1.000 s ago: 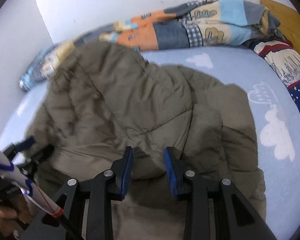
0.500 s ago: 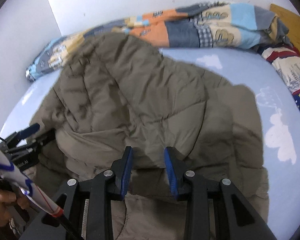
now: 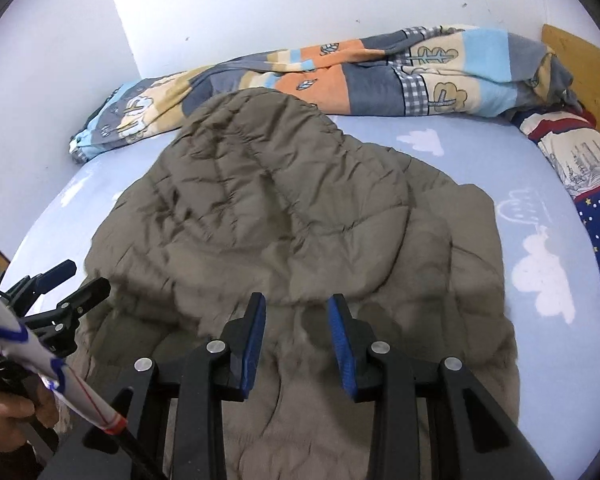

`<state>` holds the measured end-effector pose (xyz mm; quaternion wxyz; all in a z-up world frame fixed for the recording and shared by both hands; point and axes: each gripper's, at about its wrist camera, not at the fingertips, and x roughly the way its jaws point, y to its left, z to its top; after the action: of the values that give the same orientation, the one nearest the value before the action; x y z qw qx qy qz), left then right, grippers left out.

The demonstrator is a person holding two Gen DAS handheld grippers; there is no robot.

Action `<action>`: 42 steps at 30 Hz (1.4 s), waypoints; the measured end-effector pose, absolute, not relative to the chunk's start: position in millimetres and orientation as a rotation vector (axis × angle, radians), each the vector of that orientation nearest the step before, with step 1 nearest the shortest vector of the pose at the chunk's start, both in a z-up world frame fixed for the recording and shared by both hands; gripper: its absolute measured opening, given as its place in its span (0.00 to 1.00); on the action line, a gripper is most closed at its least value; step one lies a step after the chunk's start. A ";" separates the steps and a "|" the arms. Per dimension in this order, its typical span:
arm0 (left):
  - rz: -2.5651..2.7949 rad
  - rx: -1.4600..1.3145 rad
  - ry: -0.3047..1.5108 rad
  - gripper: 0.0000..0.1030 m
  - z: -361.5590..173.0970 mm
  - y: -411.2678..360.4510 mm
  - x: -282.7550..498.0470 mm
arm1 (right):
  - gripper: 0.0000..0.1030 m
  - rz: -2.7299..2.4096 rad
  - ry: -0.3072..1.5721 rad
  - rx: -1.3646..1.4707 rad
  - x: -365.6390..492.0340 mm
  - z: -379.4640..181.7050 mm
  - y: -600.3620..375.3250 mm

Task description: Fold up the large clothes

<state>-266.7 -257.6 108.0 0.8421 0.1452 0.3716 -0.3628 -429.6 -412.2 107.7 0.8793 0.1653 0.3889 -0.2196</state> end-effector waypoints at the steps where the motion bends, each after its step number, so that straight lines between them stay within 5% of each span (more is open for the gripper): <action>1: -0.757 0.312 0.791 0.82 107.3 -249.4 -272.1 | 0.34 -0.454 0.814 0.347 -434.1 106.9 -407.8; 17: -0.641 0.317 0.872 0.82 69.8 -114.7 -367.2 | 0.35 -0.464 0.871 0.427 -564.8 63.1 -316.4; 42: -0.638 0.340 0.853 0.82 62.8 -79.0 -393.8 | 0.41 -0.616 0.831 0.573 -654.6 45.0 -310.5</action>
<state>-393.8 -79.0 62.8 0.8478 0.1611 0.4048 -0.3025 -654.6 -310.5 45.0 0.8302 0.2702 0.3918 -0.2903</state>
